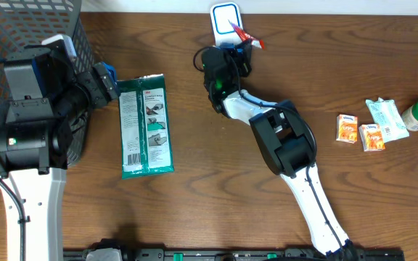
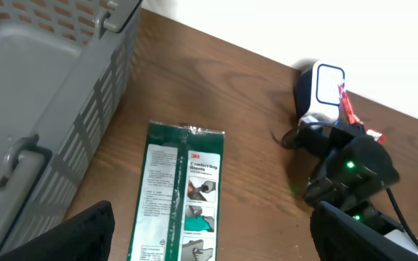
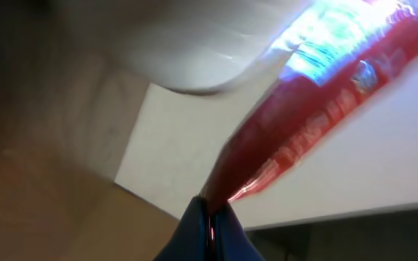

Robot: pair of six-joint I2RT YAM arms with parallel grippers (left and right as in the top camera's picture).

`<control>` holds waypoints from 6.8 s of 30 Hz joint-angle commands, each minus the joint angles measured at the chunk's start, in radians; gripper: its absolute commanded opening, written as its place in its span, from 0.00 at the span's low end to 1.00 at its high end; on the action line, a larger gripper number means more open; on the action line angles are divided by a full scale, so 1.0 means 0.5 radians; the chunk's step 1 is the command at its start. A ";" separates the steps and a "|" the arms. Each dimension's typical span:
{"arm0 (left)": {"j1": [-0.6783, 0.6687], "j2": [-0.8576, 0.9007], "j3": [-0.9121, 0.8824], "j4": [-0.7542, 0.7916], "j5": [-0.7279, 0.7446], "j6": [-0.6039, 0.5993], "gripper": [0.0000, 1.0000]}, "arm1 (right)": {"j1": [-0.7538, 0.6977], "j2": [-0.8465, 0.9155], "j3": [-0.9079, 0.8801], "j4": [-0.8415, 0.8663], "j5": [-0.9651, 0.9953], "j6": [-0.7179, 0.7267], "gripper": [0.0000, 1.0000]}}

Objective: Scan the item barcode
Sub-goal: 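Hold the red tube in front of the scanner window, then carry the red tube right toward the Kleenex packs, then release the red tube beside the Kleenex packs and withdraw, then move the right gripper left and grasp the green glove package, then drag the glove package right and hold it on the table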

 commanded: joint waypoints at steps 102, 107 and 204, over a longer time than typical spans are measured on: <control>0.010 -0.001 0.011 -0.001 0.012 0.024 0.87 | -1.619 -1.697 -1.098 -2.715 -1.965 3.610 0.82; 0.010 -0.001 0.011 -0.001 0.012 0.024 0.87 | -1.463 -1.698 -0.927 -2.854 -2.492 3.753 0.84; 0.010 -0.001 0.011 -0.001 0.012 0.024 0.87 | 0.543 -0.931 -0.916 -1.611 -2.268 4.370 0.68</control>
